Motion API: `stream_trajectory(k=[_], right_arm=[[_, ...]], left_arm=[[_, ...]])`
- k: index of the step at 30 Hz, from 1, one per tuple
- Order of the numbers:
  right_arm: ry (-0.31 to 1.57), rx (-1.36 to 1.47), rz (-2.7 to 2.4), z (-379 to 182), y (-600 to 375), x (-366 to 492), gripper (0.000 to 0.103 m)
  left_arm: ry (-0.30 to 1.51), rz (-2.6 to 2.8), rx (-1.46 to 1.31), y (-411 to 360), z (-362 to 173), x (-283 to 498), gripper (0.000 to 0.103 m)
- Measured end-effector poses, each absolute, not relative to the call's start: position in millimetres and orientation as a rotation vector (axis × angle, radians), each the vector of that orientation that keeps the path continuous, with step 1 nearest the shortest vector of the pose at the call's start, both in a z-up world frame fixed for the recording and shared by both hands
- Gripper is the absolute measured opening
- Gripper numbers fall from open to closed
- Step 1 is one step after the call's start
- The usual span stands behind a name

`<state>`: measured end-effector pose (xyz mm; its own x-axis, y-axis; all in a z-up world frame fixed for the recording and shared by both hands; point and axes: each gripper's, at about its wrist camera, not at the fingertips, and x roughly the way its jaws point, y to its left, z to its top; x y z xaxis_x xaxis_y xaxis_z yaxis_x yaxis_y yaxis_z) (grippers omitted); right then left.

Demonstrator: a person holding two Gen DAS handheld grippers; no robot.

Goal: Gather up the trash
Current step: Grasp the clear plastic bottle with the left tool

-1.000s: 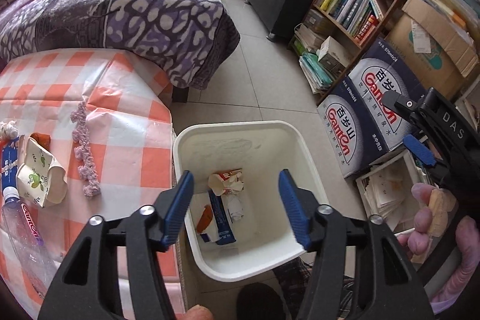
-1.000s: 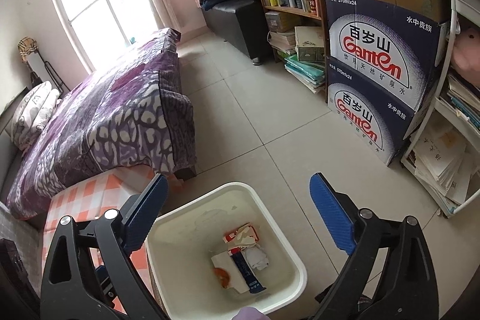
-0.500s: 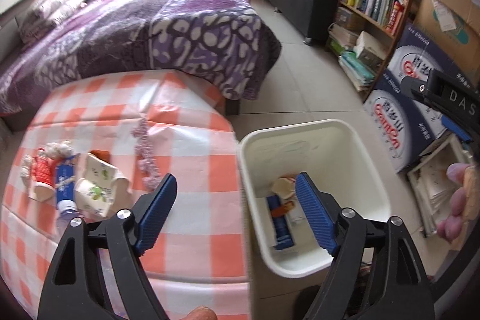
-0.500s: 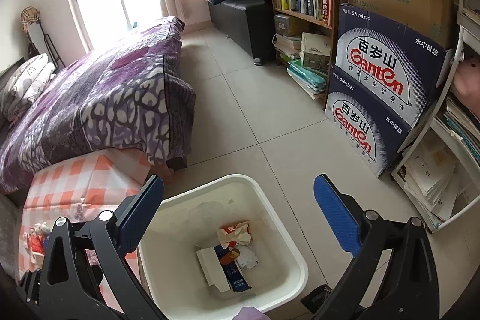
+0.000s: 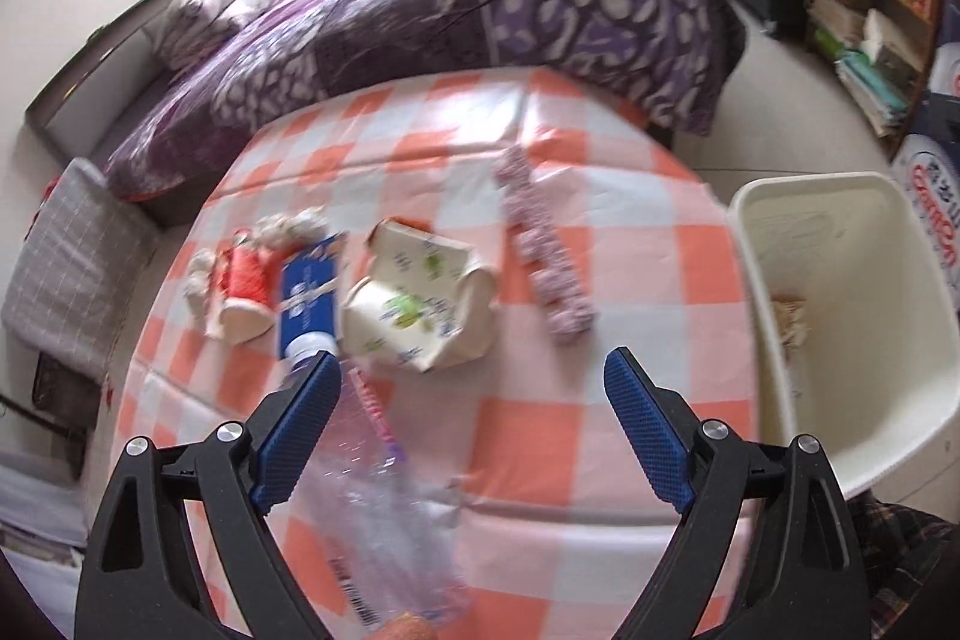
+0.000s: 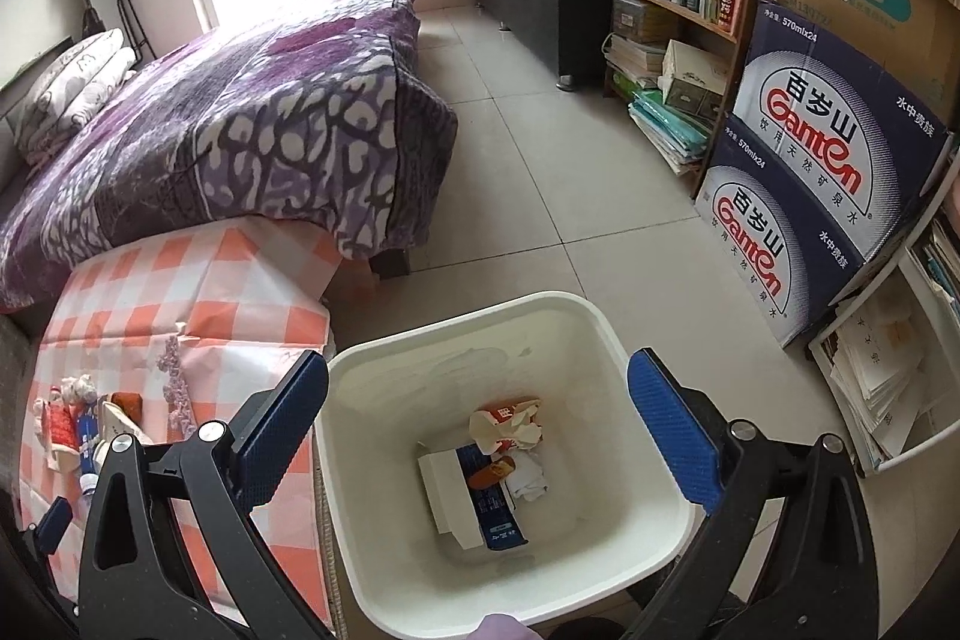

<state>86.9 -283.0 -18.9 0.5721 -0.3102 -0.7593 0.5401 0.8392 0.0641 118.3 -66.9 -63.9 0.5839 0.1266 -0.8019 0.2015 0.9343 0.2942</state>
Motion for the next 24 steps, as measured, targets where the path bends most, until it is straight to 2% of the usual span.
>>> stream_trajectory(k=[10, 17, 18, 20, 24], right_arm=[[0.858, 0.225, -0.428, -29, -238, 114, 0.096], [0.878, 0.132, -0.310, -36, -194, 135, 0.096], [0.883, 0.115, -0.281, -38, -185, 139, 0.096], [0.893, 0.084, -0.228, -42, -171, 145, 0.096], [0.908, 0.004, -0.117, -49, -137, 157, 0.096]], left_arm=[[1.121, 0.146, 0.371, -4, -96, 137, 0.087], [1.326, 0.104, 0.186, 44, -121, 144, 0.086], [1.342, 0.091, 0.164, 50, -122, 144, 0.085], [1.371, 0.056, 0.114, 61, -124, 144, 0.064], [1.374, 0.016, 0.079, 81, -122, 142, 0.064]])
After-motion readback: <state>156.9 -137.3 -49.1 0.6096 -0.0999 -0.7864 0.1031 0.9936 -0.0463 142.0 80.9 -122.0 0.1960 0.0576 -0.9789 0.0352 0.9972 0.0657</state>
